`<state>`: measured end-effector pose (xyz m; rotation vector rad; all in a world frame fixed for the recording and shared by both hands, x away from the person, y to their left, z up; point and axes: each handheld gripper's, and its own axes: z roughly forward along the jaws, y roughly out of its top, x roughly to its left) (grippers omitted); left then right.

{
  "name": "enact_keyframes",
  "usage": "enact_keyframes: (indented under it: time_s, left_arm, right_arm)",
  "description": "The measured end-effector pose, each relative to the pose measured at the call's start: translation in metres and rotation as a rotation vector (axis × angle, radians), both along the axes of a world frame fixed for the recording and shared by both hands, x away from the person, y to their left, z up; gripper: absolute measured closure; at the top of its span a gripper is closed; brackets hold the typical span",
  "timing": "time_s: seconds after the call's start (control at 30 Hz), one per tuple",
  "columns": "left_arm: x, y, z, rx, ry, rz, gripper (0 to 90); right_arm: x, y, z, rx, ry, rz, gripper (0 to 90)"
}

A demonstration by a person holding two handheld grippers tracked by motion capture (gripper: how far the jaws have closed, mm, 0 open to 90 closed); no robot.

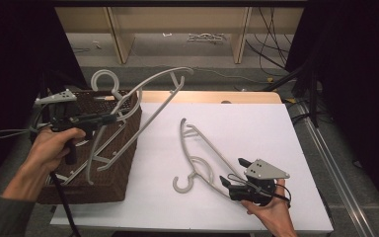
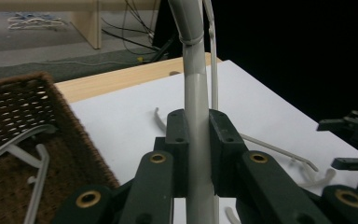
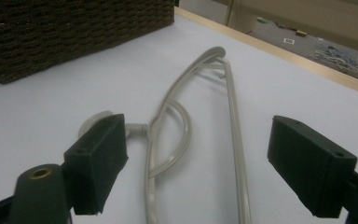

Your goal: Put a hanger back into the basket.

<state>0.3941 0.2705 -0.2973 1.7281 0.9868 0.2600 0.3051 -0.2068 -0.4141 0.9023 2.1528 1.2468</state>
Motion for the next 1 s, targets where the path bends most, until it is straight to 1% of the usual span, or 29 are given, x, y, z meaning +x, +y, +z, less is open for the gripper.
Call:
enact_keyframes:
  time_s: [0.07,0.1,0.13,0.17,0.23,0.37,0.63,0.67,0.7,0.77,0.83,1.0]
  left_arm:
    - [0.003,0.007,-0.001,0.0,-0.003,0.02,79.5]
    - [0.005,0.01,-0.001,-0.001,-0.002,0.028,79.5]
    - [0.006,0.014,-0.001,0.004,-0.006,0.038,79.5]
    - [0.008,0.017,-0.002,0.001,-0.008,0.05,79.5]
    - [0.011,0.022,-0.004,-0.004,-0.01,0.067,79.5]
    - [0.019,0.034,-0.008,0.016,-0.023,0.102,79.5]
    - [0.028,0.057,-0.023,0.029,-0.011,0.13,79.5]
    - [0.029,0.059,-0.024,0.025,-0.008,0.134,79.5]
    - [0.029,0.063,-0.027,0.027,-0.009,0.143,79.5]
    - [0.028,0.068,-0.031,0.024,-0.005,0.15,79.5]
    - [0.027,0.074,-0.034,0.029,-0.001,0.149,79.5]
    - [0.023,0.086,-0.041,0.055,-0.001,0.171,79.5]
  right_arm:
    - [0.0,0.0,0.0,0.007,0.005,-0.003,20.4]
    - [0.0,-0.001,0.0,0.001,0.009,-0.006,20.4]
    - [0.0,-0.001,0.0,0.0,0.009,-0.008,20.4]
    - [0.0,-0.001,-0.001,0.009,0.004,-0.006,20.4]
    - [0.001,0.0,-0.001,0.008,0.004,-0.006,20.4]
    - [0.001,0.0,-0.001,0.007,0.005,-0.002,20.4]
    - [0.002,0.0,-0.002,0.0,0.01,0.003,20.3]
    - [0.001,0.0,-0.003,0.0,0.011,0.003,20.3]
    - [0.002,0.0,-0.004,0.006,0.002,0.0,20.3]
    - [0.002,0.0,-0.003,-0.001,0.011,0.006,20.3]
    - [0.002,0.0,-0.004,0.004,0.006,0.003,20.4]
    - [0.002,0.001,-0.004,0.0,0.018,0.005,20.5]
